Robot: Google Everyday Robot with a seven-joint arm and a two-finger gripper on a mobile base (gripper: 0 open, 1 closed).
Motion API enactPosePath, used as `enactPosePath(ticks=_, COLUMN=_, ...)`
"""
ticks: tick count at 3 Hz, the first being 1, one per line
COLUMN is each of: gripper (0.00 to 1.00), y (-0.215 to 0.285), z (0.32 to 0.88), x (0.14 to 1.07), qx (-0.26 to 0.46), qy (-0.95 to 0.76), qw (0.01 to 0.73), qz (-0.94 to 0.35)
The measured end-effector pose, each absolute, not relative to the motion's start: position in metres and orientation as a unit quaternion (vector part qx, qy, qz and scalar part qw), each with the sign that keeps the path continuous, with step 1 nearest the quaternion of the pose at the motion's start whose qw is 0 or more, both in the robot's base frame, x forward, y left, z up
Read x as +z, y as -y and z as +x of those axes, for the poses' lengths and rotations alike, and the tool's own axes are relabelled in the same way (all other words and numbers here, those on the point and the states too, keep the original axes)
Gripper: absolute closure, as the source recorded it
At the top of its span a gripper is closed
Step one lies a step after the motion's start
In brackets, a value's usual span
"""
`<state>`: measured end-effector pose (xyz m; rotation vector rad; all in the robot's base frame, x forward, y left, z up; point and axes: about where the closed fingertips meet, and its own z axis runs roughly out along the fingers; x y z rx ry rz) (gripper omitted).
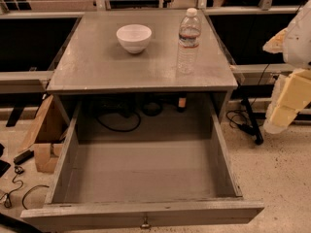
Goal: Close top drawer
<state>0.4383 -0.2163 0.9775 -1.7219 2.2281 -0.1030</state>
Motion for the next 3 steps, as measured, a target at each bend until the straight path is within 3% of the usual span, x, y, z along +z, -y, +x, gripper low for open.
enactPosePath(ticks=2, gripper=0.0, y=0.215, z=0.434, x=0.965, qx=-0.04, qy=-0.782, qw=0.158, qz=-0.602)
enactPosePath(ticks=3, gripper=0.27, y=0.21, z=0.399, x=0.926, qx=-0.046, qy=-0.793, qw=0.171, qz=-0.583)
